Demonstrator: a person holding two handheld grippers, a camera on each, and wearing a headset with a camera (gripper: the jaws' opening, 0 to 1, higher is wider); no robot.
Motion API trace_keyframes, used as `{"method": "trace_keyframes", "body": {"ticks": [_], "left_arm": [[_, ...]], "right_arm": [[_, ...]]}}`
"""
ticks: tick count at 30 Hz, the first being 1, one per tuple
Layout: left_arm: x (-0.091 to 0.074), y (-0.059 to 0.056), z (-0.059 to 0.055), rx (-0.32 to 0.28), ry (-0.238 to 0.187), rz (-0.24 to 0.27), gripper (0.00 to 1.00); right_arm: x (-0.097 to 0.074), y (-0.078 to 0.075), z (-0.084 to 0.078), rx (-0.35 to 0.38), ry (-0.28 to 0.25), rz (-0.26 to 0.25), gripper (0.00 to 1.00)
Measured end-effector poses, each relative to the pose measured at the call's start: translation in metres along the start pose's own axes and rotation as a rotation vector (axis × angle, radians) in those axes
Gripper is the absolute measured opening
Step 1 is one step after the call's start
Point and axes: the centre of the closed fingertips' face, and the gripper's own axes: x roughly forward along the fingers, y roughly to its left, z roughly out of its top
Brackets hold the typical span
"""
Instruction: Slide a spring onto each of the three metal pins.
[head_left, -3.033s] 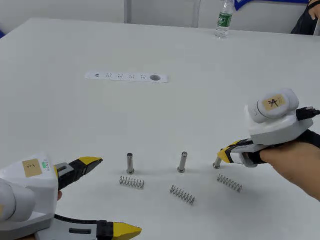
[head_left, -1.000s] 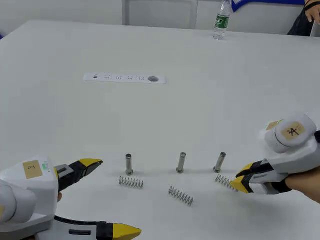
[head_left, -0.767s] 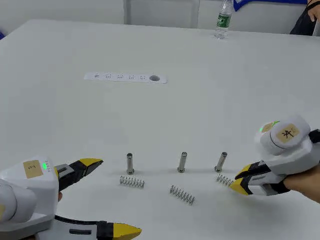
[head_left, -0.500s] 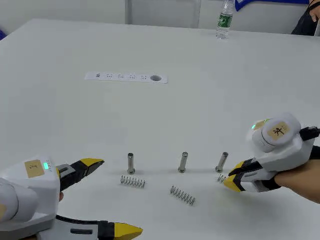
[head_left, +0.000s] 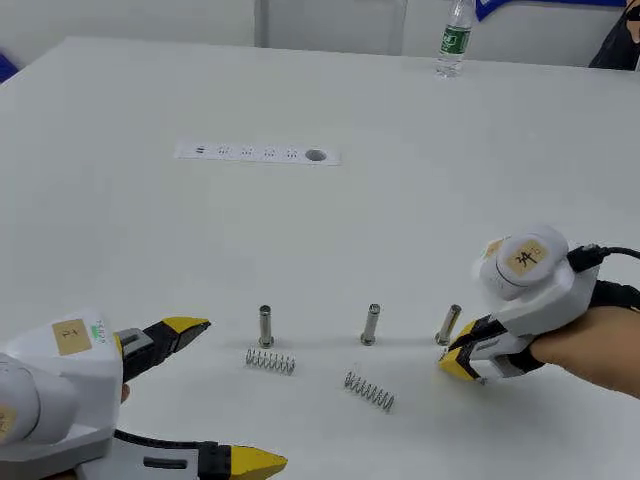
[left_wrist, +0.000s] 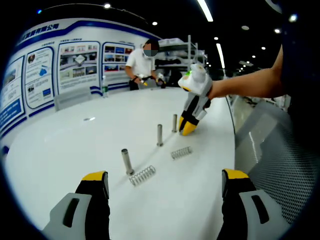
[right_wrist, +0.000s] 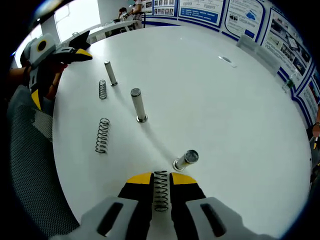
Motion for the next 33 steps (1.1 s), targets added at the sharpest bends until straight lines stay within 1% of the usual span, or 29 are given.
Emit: {"method": "trace_keyframes", "body": {"ticks": [5, 10, 17, 21, 23, 26, 29, 33], "left_arm": [[0.000, 0.000, -0.001, -0.002, 0.001, 0.000, 0.95], [-0.001, 0.000, 0.000, 0.000, -0.002, 0.002, 0.95], [-0.002, -0.001, -0.001, 0.001, 0.000, -0.001, 0.95], [-0.002, -0.002, 0.002, 0.006, -0.006, -0.007, 0.95], [-0.001, -0.003, 0.003, 0.008, -0.008, -0.009, 0.95], [-0.001, -0.003, 0.005, 0.009, -0.012, -0.012, 0.94], [-0.001, -0.005, 0.006, 0.010, -0.016, -0.017, 0.94], [0.000, -0.007, 0.009, 0.008, -0.025, -0.025, 0.92]], "right_arm": [[0.000, 0.000, 0.000, -0.001, 0.011, 0.017, 0.12], [-0.001, 0.002, 0.000, 0.007, 0.011, 0.013, 0.12], [-0.015, 0.010, 0.008, 0.032, -0.041, 0.006, 0.12], [-0.023, 0.015, 0.012, 0.030, -0.063, -0.002, 0.12], [-0.027, 0.018, 0.014, 0.037, -0.075, 0.002, 0.12], [-0.033, 0.021, 0.020, 0.043, -0.103, -0.002, 0.12], [-0.040, 0.026, 0.029, 0.056, -0.141, 0.005, 0.12], [-0.045, 0.034, 0.039, 0.057, -0.171, 0.017, 0.12]]}}
